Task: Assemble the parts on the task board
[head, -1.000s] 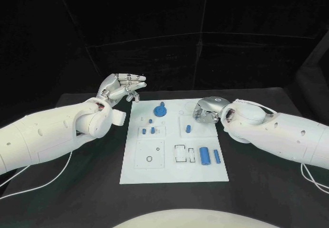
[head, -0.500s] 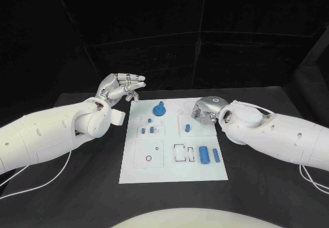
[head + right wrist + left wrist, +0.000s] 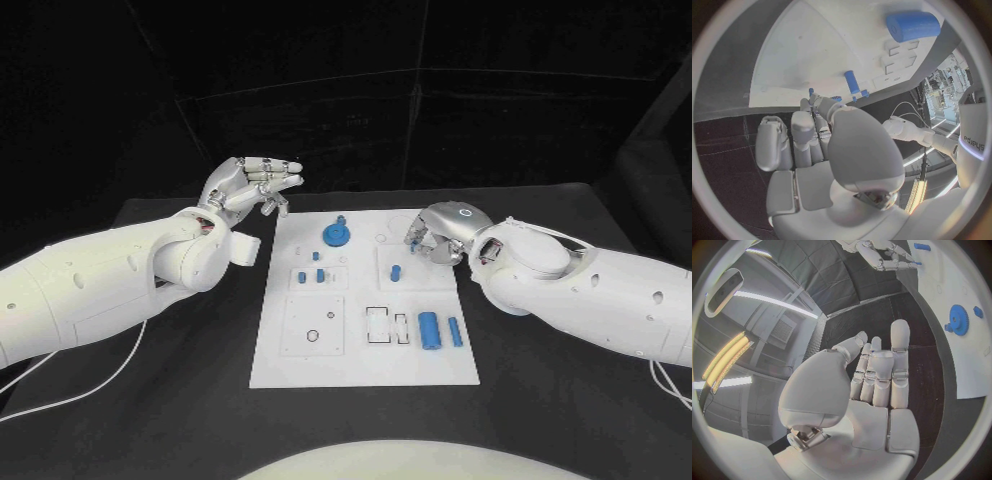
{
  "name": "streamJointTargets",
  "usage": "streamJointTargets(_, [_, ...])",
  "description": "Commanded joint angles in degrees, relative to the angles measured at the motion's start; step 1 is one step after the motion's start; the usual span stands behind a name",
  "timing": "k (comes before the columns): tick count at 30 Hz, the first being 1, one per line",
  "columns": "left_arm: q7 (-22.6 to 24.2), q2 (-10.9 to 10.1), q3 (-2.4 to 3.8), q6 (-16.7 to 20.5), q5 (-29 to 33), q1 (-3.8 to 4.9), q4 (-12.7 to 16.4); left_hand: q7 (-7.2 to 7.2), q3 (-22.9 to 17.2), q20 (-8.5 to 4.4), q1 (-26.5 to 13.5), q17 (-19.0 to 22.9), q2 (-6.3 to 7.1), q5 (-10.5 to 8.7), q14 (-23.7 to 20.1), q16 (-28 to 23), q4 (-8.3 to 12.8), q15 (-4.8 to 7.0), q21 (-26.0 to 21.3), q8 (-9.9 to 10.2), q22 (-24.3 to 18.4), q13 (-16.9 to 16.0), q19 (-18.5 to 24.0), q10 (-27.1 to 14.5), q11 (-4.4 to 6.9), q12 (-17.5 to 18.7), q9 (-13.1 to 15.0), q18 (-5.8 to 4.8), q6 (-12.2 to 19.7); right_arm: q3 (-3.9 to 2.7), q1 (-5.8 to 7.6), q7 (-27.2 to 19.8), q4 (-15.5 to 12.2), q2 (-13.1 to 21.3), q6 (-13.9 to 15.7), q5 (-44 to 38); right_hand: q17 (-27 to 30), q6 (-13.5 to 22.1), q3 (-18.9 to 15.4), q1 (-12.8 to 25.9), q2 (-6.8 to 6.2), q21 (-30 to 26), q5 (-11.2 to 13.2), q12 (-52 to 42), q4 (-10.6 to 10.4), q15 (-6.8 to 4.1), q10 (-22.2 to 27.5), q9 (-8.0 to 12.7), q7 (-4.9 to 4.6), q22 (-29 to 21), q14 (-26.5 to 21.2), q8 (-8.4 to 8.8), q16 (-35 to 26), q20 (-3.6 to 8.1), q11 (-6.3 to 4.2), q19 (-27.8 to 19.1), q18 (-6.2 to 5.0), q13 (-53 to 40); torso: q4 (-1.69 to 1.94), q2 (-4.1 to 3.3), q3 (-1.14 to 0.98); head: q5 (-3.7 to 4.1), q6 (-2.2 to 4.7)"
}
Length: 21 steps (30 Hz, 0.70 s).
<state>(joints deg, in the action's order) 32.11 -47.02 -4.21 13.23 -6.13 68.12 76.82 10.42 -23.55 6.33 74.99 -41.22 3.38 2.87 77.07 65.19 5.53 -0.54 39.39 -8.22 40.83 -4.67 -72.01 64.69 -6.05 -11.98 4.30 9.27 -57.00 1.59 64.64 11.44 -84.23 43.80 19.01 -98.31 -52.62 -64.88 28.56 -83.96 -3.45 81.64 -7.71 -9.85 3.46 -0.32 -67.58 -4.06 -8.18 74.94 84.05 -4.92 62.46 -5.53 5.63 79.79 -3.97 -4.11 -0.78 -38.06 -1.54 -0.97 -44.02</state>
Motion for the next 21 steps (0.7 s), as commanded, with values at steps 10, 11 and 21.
streamJointTargets(10, [-0.79, -0.10, 0.04, -1.39, 0.33, 0.07, -0.13, 0.05, 0.43, -0.06, -0.25, 0.45, -0.29, -0.02, -0.63, -0.49, -0.06, -0.19, -0.48, -0.12, -0.14, -0.10, 0.45, -0.57, 0.13, -0.32, -0.09, 1.12, 0.67, -0.30, 0.21, -1.13, -7.24, 2.67, 6.25, 3.67, -0.20, -0.25, 0.77, 0.77, -0.47, 0.57, -0.56, 0.38, 0.23, -0.27, -1.69, 0.00, -0.29, 2.88, 0.59, 0.17, 0.47, -0.11, -1.38, 0.60, 0.72, -0.07, 0.05, -0.05, 0.01, -0.40, -0.02])
streamJointTargets(11, [-0.80, -0.10, 0.04, -1.40, 0.33, 0.07, -0.12, 0.05, 0.43, -0.06, -0.25, 0.45, -0.29, -0.02, -0.63, -0.49, -0.06, -0.19, -0.48, -0.12, -0.14, -0.10, 0.45, -0.57, 0.13, -0.32, -0.09, 1.12, 0.67, -0.31, 0.21, -1.19, -7.90, 2.70, 6.29, 3.79, -0.23, -0.26, 0.82, 0.82, -0.52, 0.61, -0.59, 0.39, 0.28, -0.27, -1.69, 0.00, -0.30, 2.94, 0.60, 0.17, 0.51, -0.11, -1.37, 0.64, 0.73, -0.07, 0.05, -0.05, 0.00, -0.52, -0.05])
streamJointTargets(21, [-0.86, 0.17, 0.04, -1.48, 0.33, 0.08, 0.09, 0.05, 0.43, -0.06, -0.25, 0.45, -0.29, -0.02, -0.63, -0.49, -0.06, -0.19, -0.48, -0.12, -0.14, -0.10, 0.45, -0.57, 0.13, -0.32, -0.09, 1.12, 0.67, -0.28, 0.20, -2.00, -12.09, -0.29, 4.41, 4.73, -0.23, -0.28, 0.92, 1.34, -0.80, 0.69, -0.68, 0.46, 0.38, -0.22, -1.68, -0.01, -0.36, 3.03, 0.61, 0.22, 0.67, -0.14, -1.32, 0.70, 0.75, -0.08, 0.20, -0.06, 0.16, -2.17, -0.86])
